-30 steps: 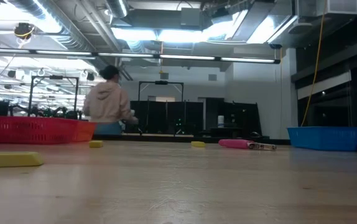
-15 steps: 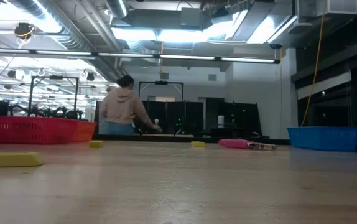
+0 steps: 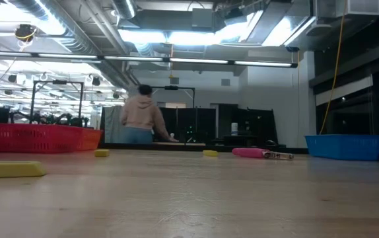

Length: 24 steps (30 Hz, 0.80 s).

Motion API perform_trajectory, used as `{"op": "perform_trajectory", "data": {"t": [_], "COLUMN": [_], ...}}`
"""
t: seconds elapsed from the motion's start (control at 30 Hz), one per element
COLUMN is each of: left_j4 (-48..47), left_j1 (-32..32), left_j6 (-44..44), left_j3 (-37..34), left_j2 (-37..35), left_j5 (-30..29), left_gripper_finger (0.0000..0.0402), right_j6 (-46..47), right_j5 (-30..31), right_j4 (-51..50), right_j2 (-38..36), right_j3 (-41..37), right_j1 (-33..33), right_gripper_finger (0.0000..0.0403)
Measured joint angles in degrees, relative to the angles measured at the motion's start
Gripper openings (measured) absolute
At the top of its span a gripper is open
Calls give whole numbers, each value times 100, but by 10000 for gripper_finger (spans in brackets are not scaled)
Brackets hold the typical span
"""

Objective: Pick & Place School Supplies
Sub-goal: Put the yellow crayon box into the red bin

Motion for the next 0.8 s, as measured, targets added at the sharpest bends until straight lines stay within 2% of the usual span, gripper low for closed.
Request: {"op": "perform_trajectory", "data": {"t": [0.2,0.37,0.5,0.7,0.8], "left_j4": [-987,-2720,-4324,-6359,-7087], "left_j1": [276,668,1001,1473,1553], "left_j6": [222,656,512,-627,-1243], "left_j3": [-8,-8,-8,-8,-8], "left_j2": [-259,-679,-949,-1086,-1100], "left_j5": [-92,-603,-1867,-3465,-4231], "left_gripper_finger": [28,28,28,28,28], "right_j6": [-323,-240,-106,-17,185], "right_j5": [144,386,439,501,499], "right_j4": [267,-388,-945,-1698,-2207], "right_j2": [2,-87,-346,-588,-601], "right_j3": [0,2,8,11,11], "right_j1": [0,-93,-189,-190,-155], "right_gripper_finger": [127,171,192,201,201]}}
